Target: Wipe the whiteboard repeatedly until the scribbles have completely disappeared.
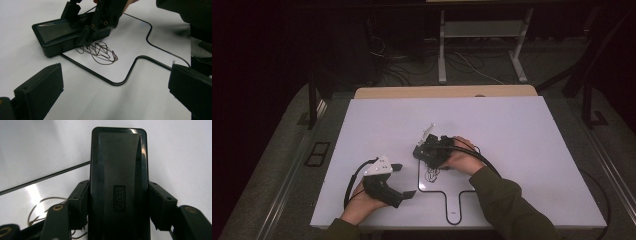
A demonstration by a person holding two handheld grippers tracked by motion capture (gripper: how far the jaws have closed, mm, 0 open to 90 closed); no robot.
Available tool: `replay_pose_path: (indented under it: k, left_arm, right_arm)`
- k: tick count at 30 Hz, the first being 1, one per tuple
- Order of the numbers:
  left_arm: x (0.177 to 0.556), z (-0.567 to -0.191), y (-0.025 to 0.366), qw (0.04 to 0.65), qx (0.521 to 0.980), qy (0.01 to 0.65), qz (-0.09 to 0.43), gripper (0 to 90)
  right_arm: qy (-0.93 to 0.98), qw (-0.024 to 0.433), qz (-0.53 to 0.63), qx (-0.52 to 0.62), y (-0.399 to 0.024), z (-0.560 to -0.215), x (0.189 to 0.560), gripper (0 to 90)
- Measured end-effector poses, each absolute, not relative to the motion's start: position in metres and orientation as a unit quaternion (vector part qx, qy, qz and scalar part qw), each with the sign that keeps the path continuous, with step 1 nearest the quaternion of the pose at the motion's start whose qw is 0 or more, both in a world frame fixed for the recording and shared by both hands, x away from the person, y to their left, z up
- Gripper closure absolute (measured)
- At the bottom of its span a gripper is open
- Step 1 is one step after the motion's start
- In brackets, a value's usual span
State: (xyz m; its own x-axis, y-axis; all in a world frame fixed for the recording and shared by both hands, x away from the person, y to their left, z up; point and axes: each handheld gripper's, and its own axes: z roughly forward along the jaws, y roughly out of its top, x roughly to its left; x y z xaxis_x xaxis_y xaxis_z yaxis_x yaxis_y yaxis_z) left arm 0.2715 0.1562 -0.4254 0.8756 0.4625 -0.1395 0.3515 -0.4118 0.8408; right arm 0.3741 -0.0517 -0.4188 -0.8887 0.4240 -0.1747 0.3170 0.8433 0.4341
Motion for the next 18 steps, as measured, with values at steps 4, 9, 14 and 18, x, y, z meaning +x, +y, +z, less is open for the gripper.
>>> replay_pose_path:
  k: [4,9,14,18]
  left_arm:
    - [0.271,-0.426,0.156,0.485,0.838,0.246,0.056,0.0]
    - [0.272,-0.426,0.158,0.484,0.838,0.246,0.057,0.0]
    - [0.272,-0.426,0.158,0.484,0.839,0.243,0.057,0.0]
    - [0.271,-0.425,0.157,0.486,0.837,0.244,0.057,0.0]
  right_arm:
    - [0.949,0.139,0.2,0.198,-0.052,-0.419,0.377,38.8]
    - [0.946,0.146,0.197,0.213,-0.053,-0.419,0.385,38.8]
    - [0.951,0.139,0.194,0.196,-0.051,-0.418,0.377,38.8]
    - [0.95,0.147,0.191,0.2,-0.05,-0.418,0.377,38.8]
